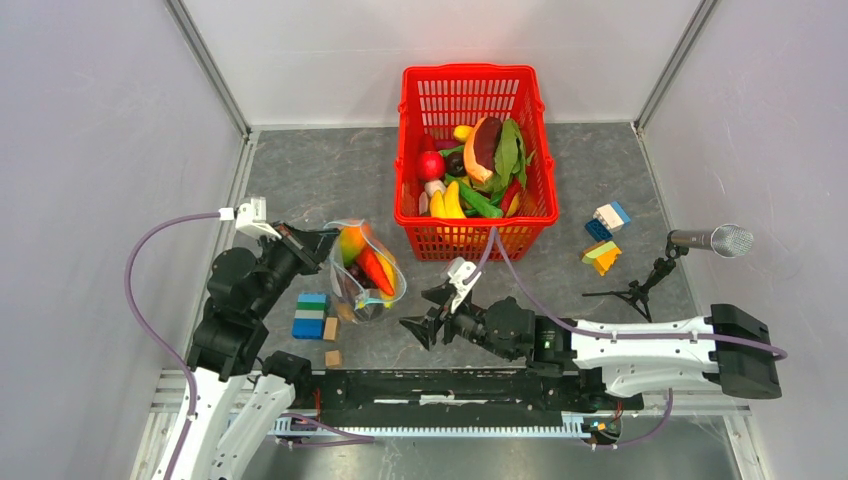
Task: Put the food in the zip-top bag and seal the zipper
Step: Adjust the zipper food storage bag at the center of the board.
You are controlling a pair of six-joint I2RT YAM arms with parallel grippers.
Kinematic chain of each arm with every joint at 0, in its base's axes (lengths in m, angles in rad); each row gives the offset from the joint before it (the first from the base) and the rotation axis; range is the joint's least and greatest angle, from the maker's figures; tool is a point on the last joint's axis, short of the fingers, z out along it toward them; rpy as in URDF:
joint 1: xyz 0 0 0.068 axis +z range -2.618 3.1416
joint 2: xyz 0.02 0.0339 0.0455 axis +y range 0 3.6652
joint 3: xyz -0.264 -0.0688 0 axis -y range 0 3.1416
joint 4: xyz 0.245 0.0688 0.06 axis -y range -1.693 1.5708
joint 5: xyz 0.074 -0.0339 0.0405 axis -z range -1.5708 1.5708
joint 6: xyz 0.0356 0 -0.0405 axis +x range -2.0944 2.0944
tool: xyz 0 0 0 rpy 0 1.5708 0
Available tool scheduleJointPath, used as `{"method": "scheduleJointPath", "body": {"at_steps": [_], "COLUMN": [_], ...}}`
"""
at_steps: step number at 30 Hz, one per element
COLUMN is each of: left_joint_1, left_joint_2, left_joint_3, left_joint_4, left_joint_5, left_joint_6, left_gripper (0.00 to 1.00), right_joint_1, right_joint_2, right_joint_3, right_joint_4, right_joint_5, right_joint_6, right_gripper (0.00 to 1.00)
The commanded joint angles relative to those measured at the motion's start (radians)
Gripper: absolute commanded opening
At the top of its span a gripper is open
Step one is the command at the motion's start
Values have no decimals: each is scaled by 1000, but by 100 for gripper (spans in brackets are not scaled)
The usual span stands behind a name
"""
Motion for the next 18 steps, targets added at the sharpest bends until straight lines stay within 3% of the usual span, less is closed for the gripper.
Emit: {"method": "scheduleJointPath", "body": {"at_steps": [1, 10, 18], "left_joint_1": [5, 4, 4], "left_joint_2": [-3, -5, -9], "left_joint_3": [5, -57, -74], "left_joint_4": [108, 117, 122], "left_joint_5": [56, 87, 98], "left_joint_6": [-104, -86, -76], "left_gripper": [2, 2, 2], "right_joint_1": [21, 1, -70], "right_joint_2": [19, 26, 123], "right_joint_3": [35, 49, 118], "right_joint_4": [107, 38, 23], "right_joint_5": [43, 261, 148], "right_joint_6": [53, 267, 341], "right_gripper": [73, 67, 58]}}
